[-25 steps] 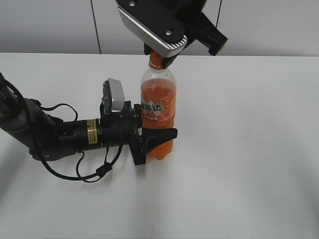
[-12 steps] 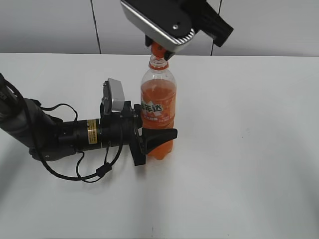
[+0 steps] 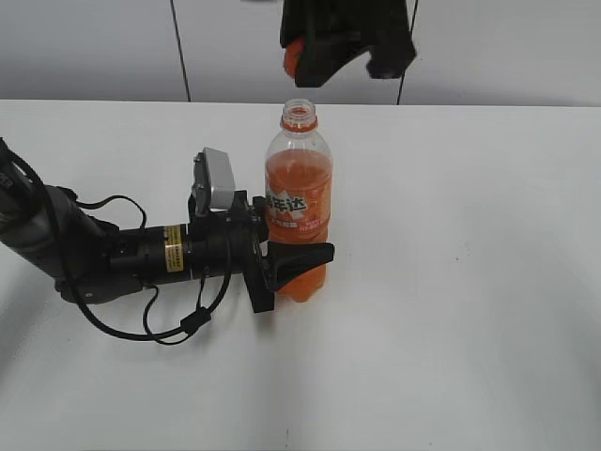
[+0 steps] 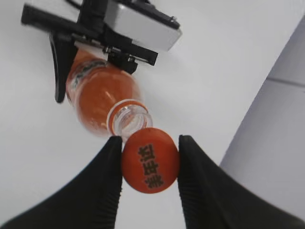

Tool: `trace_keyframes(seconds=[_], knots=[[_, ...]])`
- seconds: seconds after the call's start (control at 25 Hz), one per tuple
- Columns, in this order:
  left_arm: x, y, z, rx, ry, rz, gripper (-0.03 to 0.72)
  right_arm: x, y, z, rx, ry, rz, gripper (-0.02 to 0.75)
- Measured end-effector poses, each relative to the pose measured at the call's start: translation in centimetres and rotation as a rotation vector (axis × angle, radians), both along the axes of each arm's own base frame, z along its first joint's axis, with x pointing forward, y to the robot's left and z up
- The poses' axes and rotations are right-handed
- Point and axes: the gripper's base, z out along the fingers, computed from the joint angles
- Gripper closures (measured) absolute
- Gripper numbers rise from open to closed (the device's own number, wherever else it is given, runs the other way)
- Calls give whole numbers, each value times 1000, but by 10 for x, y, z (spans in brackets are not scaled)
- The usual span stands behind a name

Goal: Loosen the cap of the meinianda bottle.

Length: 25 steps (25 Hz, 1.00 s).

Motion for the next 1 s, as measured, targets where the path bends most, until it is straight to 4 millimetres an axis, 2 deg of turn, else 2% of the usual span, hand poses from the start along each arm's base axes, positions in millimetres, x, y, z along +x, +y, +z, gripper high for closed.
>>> trace_keyframes(seconds=[0.2,0.4,0.64,0.8,0.92,1.0], knots=[[0,0,0,0,0,0,293,3,-6,3,207,218,-625,471],[0,0,0,0,0,1,293,21,-28,3,357,352,-1080,471],[0,0,0,-1,0,2,293,50,-74,4,463,435,-1344,471],[0,0,0,-1,0,2,293,71,-117,3,526,471,-1478,471],[1,0,0,-2,1,6,293,80,-146,-5,530,485,-1565,471],[1,0,0,-1,1,7,293,84,-162,-18,505,500,-1623,471]])
